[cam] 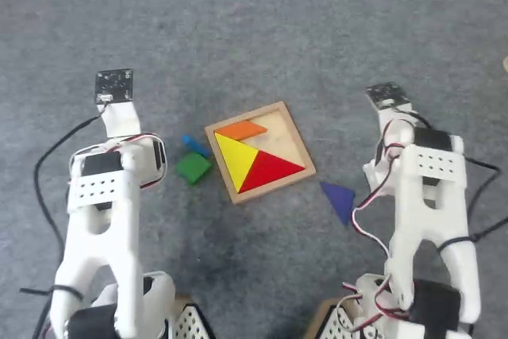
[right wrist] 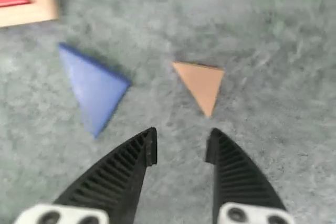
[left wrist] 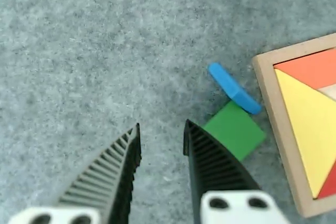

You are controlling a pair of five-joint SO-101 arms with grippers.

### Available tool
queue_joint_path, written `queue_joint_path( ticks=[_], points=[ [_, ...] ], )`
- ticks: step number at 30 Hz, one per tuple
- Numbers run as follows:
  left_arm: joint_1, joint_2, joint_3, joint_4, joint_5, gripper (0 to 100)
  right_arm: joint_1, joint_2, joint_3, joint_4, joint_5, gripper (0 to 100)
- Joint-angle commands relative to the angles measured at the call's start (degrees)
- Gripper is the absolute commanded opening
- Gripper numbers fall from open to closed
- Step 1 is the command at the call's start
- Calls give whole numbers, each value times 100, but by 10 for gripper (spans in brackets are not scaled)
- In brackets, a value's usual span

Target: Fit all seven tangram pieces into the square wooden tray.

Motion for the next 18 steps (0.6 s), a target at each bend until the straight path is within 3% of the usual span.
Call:
queue_joint_path(
  ticks=[1, 5, 8, 18],
  points=[
    [-26, -18, -92, -123, 44, 135, -48, 13, -9, -286, 105, 267],
    [-26, -18, -92, -123, 35, 135, -462, 84, -18, -338, 352, 314],
    [-26, -18, -75, -123, 35, 135, -303, 84, 35, -277, 756, 297],
    [-35, -18, -57, -132, 35, 135, 13, 92, 958, -778, 2989, 321]
  ],
)
